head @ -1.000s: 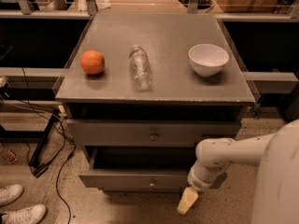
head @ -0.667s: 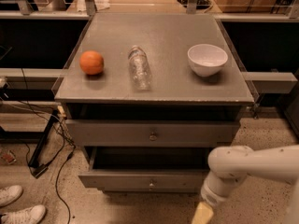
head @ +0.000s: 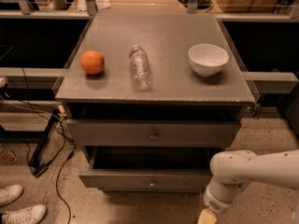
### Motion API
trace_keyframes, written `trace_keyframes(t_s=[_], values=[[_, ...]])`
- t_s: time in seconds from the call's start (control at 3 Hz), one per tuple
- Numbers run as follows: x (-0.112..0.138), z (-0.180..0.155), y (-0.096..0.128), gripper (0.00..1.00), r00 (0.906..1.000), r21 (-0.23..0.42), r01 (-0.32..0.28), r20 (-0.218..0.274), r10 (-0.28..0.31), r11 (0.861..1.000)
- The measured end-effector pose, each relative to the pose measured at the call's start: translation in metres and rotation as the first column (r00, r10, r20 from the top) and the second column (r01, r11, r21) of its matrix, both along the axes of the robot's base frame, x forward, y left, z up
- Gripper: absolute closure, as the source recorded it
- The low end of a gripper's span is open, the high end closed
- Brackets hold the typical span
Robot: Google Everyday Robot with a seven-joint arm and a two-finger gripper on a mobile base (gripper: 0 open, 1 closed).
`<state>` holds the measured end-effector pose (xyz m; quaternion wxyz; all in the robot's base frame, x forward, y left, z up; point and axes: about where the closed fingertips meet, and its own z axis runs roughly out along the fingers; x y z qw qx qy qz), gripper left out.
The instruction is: Open middle drawer
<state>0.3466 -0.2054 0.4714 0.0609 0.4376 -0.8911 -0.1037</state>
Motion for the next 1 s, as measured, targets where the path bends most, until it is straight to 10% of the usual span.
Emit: trace_keyframes(t_s=[0.33,1.0], values=[[0.002,-0.002,0.008,0.0,0.9997,0.045,-0.021,0.016,0.02,0.999],[0.023,0.047,0.029,0.0,0.9764,0.188,-0.096,0.209,0.056,0.978]])
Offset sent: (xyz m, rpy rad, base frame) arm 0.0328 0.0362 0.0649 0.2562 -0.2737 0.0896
